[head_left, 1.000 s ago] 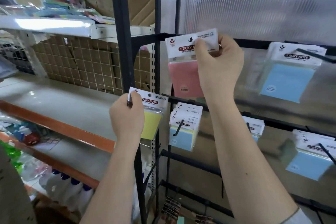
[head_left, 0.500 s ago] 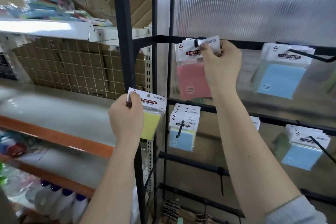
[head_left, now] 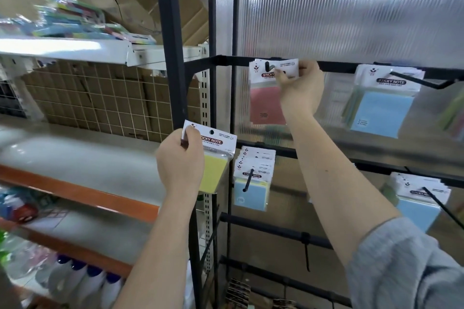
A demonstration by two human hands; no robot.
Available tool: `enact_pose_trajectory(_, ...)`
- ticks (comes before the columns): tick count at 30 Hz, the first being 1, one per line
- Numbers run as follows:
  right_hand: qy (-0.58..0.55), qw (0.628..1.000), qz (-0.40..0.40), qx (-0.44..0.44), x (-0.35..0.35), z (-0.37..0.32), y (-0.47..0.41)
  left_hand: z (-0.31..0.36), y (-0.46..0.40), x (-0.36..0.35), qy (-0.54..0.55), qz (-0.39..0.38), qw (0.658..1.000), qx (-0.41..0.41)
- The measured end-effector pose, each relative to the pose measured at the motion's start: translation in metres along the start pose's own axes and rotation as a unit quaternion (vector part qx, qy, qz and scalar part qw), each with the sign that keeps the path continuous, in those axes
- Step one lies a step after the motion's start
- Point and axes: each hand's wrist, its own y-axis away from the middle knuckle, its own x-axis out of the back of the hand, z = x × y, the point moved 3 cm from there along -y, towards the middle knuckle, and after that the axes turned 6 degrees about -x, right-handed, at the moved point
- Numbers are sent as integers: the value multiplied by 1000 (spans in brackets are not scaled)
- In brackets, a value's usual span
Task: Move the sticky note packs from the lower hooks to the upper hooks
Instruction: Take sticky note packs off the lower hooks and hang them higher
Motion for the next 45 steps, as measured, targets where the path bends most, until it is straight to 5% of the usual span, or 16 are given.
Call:
enact_pose_trajectory(10,2,1000,10,-7,66,40,46,14,21,-1,36,-56,997,-32)
enact_pose_trajectory(25,115,980,89,-138,247,135,105,67,120,-55,108,-227,965,-72)
enact_pose_trajectory(45,214,964,44,-150,536,239,-3,246,332,-224,165,-249,946,-121)
